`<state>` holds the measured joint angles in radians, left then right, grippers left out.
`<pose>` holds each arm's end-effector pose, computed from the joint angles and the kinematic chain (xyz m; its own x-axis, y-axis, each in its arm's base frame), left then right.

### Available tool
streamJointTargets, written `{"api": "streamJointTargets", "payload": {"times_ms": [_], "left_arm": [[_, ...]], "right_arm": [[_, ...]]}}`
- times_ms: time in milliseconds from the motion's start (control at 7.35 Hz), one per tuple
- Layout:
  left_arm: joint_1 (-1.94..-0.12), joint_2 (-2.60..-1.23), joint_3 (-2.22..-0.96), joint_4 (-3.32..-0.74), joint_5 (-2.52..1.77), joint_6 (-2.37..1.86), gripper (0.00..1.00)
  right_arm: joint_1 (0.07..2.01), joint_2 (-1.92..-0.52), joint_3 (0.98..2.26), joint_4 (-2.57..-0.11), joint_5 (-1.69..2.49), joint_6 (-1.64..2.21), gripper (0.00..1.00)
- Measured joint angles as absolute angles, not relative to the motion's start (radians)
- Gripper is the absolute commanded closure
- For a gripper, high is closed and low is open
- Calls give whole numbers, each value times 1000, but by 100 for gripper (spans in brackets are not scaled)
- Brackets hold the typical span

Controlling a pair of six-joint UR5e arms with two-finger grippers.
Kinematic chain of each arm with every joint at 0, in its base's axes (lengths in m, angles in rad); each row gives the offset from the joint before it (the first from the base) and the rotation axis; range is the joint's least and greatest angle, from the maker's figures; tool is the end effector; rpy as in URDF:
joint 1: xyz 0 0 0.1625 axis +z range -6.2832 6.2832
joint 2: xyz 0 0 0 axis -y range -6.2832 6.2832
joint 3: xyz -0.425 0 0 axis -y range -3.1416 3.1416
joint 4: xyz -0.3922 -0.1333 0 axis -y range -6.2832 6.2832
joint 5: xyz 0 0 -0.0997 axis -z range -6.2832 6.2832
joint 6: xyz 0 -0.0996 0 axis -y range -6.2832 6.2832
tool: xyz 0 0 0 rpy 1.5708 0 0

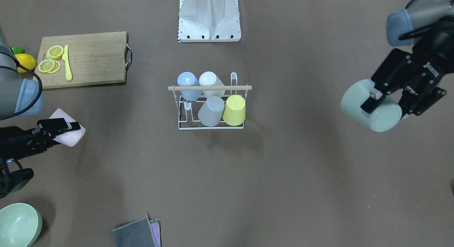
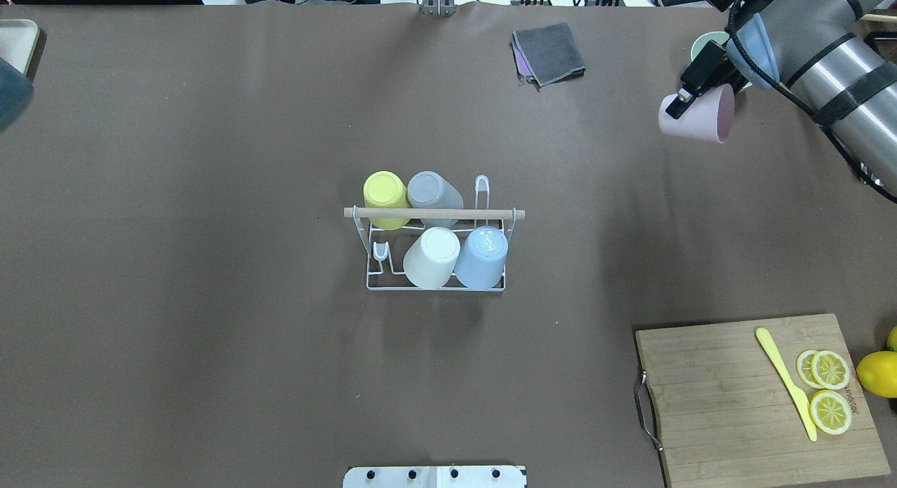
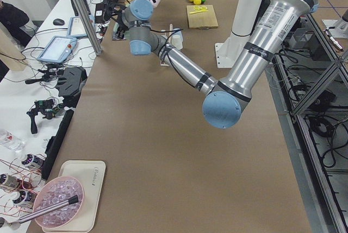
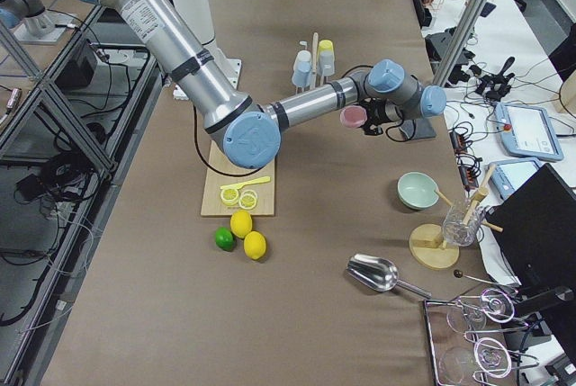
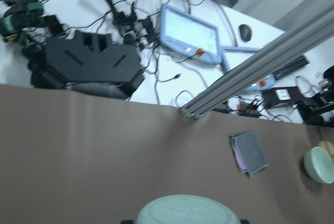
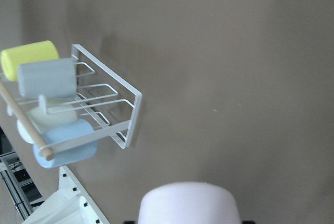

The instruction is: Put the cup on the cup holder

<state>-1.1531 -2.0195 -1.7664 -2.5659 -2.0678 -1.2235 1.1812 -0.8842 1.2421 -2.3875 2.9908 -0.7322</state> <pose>0.1562 -0.5635 0.2044 0.1816 0.3283 -0.9270 0.5835 0.7228 0.3703 -0.2411 -0.6788 0.4114 -0.0006 -0.2957 0.9553 0.4573 0.8495 0.2632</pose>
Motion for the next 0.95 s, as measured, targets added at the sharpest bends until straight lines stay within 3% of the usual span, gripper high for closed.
{"api": "streamJointTargets", "payload": {"times_ms": [272,680,953], "left_arm": [[-993,-1970,-1829,-2803,-1792,-1203,100],[-784,-1929,-1746,-3085,-1590,-1004,100],[-629,-1931,-1698,-3128,-1405,-889,100]], "right_arm": [[1170,-899,1242,-2258,3140,-782,67],[1169,-943,1236,-1952,3349,-907,69],[1171,-991,1235,-1867,3502,-1213,69]]}}
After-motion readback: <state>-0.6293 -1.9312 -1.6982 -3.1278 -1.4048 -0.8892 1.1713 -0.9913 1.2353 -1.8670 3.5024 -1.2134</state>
